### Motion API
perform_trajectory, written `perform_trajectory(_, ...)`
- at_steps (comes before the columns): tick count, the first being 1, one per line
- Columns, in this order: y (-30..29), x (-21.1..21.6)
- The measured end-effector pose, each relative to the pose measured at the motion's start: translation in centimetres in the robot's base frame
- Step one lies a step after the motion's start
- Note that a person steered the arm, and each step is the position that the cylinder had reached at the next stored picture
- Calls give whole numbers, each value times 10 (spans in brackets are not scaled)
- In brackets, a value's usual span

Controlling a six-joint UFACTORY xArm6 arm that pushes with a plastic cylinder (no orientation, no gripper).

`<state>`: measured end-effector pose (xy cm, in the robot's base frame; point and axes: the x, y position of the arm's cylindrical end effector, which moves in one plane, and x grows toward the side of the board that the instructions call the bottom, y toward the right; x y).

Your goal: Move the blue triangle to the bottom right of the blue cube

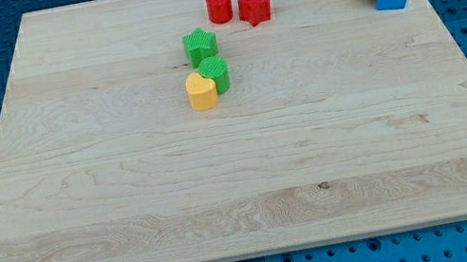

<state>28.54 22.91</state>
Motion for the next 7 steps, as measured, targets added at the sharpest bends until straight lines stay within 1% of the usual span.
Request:
perform_trajectory(1,-16,13)
perform_trajectory(2,-16,34)
perform_trajectory(3,2,38)
perform_trajectory(5,3,38)
perform_trajectory(6,10,50)
perform_trajectory(7,17,50)
